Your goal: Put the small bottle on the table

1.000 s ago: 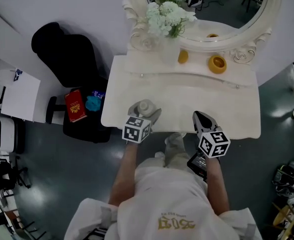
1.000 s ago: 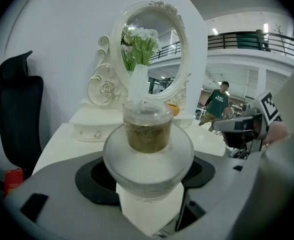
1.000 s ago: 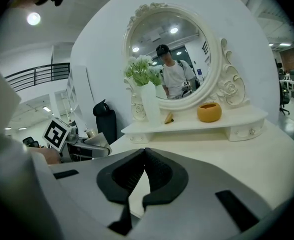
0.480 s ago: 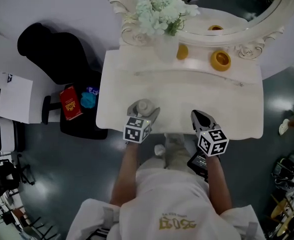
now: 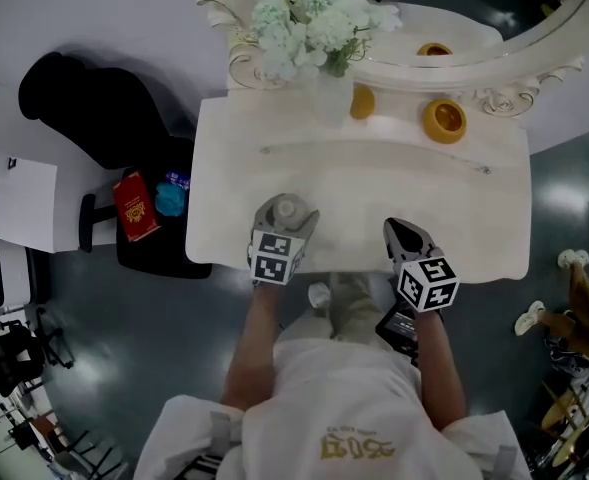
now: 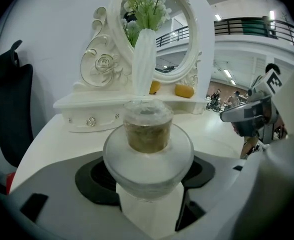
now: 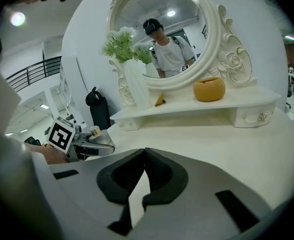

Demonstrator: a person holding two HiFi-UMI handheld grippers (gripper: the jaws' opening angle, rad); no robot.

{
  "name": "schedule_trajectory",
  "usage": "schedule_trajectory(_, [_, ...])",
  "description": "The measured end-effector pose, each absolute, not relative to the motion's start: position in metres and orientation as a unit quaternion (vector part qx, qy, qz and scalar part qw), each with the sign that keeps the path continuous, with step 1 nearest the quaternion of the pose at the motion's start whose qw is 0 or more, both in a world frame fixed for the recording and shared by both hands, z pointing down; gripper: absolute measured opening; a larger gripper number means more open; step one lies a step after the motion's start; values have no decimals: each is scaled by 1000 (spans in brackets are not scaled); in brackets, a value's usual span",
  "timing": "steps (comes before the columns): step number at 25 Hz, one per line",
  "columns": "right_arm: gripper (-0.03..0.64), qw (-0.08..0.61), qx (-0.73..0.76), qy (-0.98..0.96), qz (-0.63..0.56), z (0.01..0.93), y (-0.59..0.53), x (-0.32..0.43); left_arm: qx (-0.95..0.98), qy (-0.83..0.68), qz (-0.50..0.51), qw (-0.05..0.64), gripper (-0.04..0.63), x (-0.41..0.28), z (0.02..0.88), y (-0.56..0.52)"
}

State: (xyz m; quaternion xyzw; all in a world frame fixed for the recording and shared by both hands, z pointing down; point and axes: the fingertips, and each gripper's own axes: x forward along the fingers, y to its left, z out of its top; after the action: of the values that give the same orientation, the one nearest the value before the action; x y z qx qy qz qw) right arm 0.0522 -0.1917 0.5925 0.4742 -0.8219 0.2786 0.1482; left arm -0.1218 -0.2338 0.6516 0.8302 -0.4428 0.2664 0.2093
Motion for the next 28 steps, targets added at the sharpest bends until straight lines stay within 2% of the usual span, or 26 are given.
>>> schedule_trajectory(8, [13,156,475,-817,287,602,-198,61,827,-439,284,208,350,-114,668,-244])
schedule_trajectory(16, [12,167,467,-816,297,613,-202,62,831,-437,299,169,350,-108,672,-256])
schedule_trajectory(28, [13,146,457,-822,308,607,-207,52,832,-431,311,156,354,-104,682,-257])
